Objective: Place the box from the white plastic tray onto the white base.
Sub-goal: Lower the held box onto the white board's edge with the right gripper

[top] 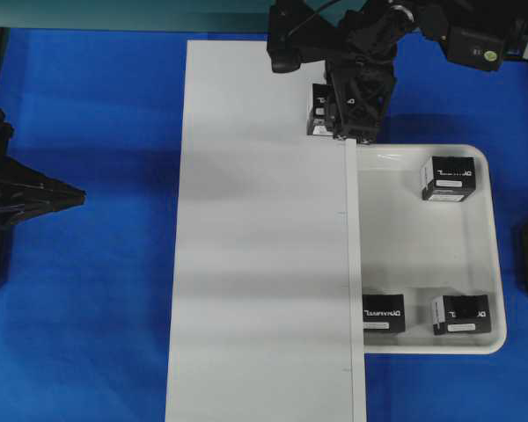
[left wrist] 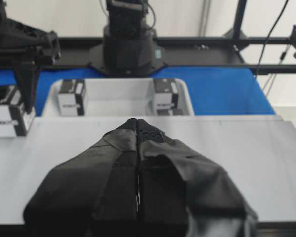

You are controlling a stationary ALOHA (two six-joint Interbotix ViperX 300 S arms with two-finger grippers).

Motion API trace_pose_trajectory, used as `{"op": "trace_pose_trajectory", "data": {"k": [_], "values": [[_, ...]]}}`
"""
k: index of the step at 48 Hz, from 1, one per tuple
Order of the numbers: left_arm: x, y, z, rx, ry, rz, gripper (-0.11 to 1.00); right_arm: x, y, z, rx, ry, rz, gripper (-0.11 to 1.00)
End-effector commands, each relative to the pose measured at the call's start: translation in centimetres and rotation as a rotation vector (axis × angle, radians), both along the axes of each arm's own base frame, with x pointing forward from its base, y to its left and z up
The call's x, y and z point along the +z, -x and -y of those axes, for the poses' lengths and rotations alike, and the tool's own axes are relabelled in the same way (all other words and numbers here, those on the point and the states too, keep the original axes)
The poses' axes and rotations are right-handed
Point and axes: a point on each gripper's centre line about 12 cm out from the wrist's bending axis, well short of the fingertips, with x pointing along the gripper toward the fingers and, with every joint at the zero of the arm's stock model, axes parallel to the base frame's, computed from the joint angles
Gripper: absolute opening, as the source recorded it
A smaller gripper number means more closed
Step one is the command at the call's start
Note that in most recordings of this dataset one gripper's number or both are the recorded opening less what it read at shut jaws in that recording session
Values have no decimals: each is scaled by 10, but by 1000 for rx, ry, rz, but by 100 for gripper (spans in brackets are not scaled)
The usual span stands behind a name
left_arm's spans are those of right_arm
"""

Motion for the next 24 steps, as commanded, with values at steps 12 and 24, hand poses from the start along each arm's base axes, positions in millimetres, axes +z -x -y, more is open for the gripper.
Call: {"op": "trace_pose_trajectory", "data": {"k": [12,24], "values": [[12,-1,0,-2,-4,31,-7,-3,-13,-7,27,-2,1,58],[12,-1,1,-6,1,32,-7,-4,-14,-7,48,23,-27,58]]}}
